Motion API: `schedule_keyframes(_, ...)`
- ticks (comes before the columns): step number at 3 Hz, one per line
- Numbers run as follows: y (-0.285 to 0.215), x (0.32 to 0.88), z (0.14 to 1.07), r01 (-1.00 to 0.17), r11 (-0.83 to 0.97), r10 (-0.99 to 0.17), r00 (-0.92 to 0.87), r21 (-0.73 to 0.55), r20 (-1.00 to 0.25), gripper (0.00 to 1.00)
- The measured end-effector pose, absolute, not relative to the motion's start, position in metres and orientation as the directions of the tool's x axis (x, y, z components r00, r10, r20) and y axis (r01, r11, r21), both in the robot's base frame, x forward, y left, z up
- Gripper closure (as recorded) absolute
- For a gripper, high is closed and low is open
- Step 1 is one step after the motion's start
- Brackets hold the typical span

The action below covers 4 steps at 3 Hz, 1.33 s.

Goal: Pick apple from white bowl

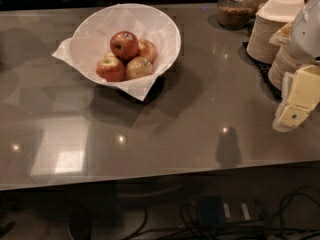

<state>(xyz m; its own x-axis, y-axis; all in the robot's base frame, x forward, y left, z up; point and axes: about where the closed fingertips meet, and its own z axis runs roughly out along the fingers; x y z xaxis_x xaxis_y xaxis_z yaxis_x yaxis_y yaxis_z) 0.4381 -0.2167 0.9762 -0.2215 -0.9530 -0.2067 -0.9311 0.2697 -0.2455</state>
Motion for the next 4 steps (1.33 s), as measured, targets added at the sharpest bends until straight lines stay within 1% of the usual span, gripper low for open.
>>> schedule_keyframes(1,-0.217,0.438,0.976,-0.931,0.270,-0.953,-0.221,-0.246,-0.207,0.00)
schedule_keyframes(3,-0.198,0.464,0.972,-0.920,0.284,-0.928,-0.194,-0.270,-0.317,0.00)
schedule_keyframes(4,-0.173,0.508,0.969,-0.902,0.319,-0.889,-0.179,-0.290,-0.422,0.00)
